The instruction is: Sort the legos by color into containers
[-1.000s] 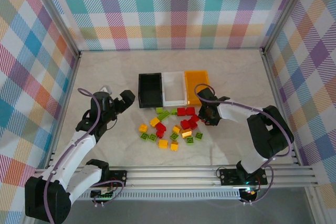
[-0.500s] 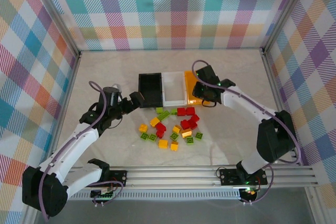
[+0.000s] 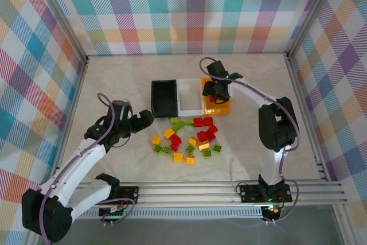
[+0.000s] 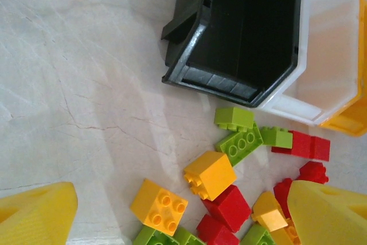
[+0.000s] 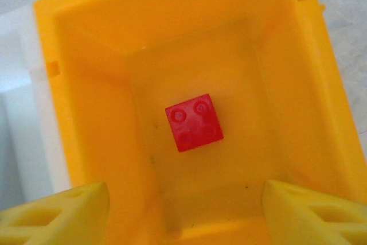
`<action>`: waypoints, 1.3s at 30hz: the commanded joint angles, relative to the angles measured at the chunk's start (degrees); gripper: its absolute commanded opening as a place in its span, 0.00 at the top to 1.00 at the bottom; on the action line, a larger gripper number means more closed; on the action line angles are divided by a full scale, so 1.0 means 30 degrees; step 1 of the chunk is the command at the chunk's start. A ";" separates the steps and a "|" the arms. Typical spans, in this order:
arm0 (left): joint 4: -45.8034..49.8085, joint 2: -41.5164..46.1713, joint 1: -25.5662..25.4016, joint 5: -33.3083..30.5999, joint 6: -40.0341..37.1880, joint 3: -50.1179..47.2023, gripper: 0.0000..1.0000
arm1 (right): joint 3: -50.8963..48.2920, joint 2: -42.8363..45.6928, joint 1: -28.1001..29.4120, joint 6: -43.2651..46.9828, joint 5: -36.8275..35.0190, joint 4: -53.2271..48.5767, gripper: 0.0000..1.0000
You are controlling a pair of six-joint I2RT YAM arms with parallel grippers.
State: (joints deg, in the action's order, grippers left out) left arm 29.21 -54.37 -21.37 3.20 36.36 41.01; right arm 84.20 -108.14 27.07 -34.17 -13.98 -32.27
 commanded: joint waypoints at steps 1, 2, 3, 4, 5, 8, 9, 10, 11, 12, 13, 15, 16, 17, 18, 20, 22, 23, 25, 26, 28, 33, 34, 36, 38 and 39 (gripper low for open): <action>0.0951 -0.0050 -0.0869 -0.0459 -0.0844 -0.0166 0.09 | -0.0839 0.2237 0.0059 0.0042 0.0501 0.0595 0.27; 0.0982 -0.0260 -0.1303 -0.0647 -0.0856 -0.0188 0.10 | -0.1441 0.2737 0.0086 -0.0041 0.0746 0.0983 0.26; 0.0963 -0.0603 -0.1758 -0.1005 -0.0811 -0.0271 0.11 | -0.2186 0.3306 0.0139 -0.0106 0.1067 0.1418 0.26; 0.0895 -0.1044 -0.2312 -0.1277 -0.0739 -0.0392 0.12 | -0.2885 0.3814 0.0172 -0.0200 0.1254 0.1774 0.25; 0.0783 -0.1490 -0.2651 -0.1477 -0.0664 -0.0469 0.14 | -0.3424 0.4199 0.0227 -0.0288 0.1267 0.1955 0.25; 0.0158 -0.3116 -0.3683 -0.2026 -0.0502 -0.0575 0.21 | -0.4862 0.5237 0.0264 -0.0534 0.1237 0.2296 0.25; -0.0146 -0.3643 -0.3895 -0.2077 -0.0539 -0.0590 0.22 | -0.5223 0.5480 0.0264 -0.0575 0.1191 0.2340 0.25; -0.0383 -0.4103 -0.4195 -0.2230 -0.0681 -0.0557 0.22 | -0.5521 0.5705 0.0264 -0.0620 0.1162 0.2350 0.25; -0.0515 -0.4462 -0.4425 -0.2431 -0.0838 -0.0525 0.22 | -0.5710 0.5874 0.0264 -0.0646 0.1147 0.2349 0.25; -0.0520 -0.4955 -0.4690 -0.2767 -0.0992 -0.0432 0.22 | -0.5922 0.6025 0.0260 -0.0665 0.1094 0.2310 0.24; -0.0441 -0.5423 -0.4854 -0.2993 -0.1161 -0.0358 0.23 | -0.6093 0.6179 0.0262 -0.0679 0.1036 0.2294 0.24; -0.0361 -0.6382 -0.5072 -0.3299 -0.1331 -0.0312 0.25 | -0.6371 0.6443 0.0271 -0.0674 0.0915 0.2370 0.24; -0.0381 -0.6812 -0.5145 -0.3431 -0.1382 -0.0357 0.25 | -0.6488 0.6579 0.0262 -0.0725 0.0827 0.2354 0.24; -0.0442 -0.7107 -0.5179 -0.3504 -0.1426 -0.0393 0.26 | -0.6559 0.6683 0.0263 -0.0734 0.0745 0.2378 0.24; -0.0553 -0.7396 -0.5203 -0.3568 -0.1501 -0.0444 0.27 | -0.6615 0.6790 0.0242 -0.0766 0.0708 0.2392 0.24; -0.0903 -0.7858 -0.5267 -0.3631 -0.1502 -0.0515 0.29 | -0.6707 0.6975 0.0239 -0.0823 0.0646 0.2466 0.24; -0.1247 -0.8220 -0.5326 -0.3700 -0.1521 -0.0547 0.33 | -0.6682 0.7100 0.0222 -0.0806 0.0589 0.2466 0.24; -0.1342 -0.8384 -0.5307 -0.3746 -0.1575 -0.0522 0.35 | -0.6681 0.7144 0.0242 -0.0810 0.0519 0.2466 0.24; -0.1419 -0.8625 -0.5344 -0.3833 -0.1681 -0.0503 0.43 | -0.6683 0.7214 0.0227 -0.0811 0.0390 0.2403 0.24; -0.1497 -0.8676 -0.5354 -0.3807 -0.1719 -0.0490 0.48 | -0.6696 0.7245 0.0231 -0.0821 0.0354 0.2379 0.24; -0.1479 -0.8662 -0.5357 -0.3908 -0.1800 -0.0470 0.59 | -0.6718 0.7306 0.0235 -0.0820 0.0268 0.2298 0.24; -0.0517 -0.7736 -0.5346 -0.4229 -0.1779 0.0023 0.75 | -0.6937 0.7552 0.0231 -0.0934 0.0293 0.2305 0.24; -0.0148 -0.7308 -0.5359 -0.4369 -0.1883 0.0335 0.75 | -0.7023 0.7647 0.0234 -0.0978 0.0345 0.2371 0.24; 0.0516 -0.6545 -0.5336 -0.4909 -0.2124 0.1329 0.76 | -0.7149 0.7823 0.0235 -0.1031 0.0433 0.2417 0.24; 0.1055 -0.6094 -0.5195 -0.5414 -0.2474 0.2550 0.76 | -0.7316 0.7992 0.0234 -0.1050 0.0526 0.2466 0.24; 0.1199 -0.6119 -0.4992 -0.5555 -0.2646 0.3208 0.76 | -0.7394 0.8036 0.0234 -0.1070 0.0541 0.2426 0.24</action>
State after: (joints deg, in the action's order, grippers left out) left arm 30.61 -75.16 -36.82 -10.24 30.52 44.62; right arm 63.02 -85.67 27.44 -36.62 -12.38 -25.67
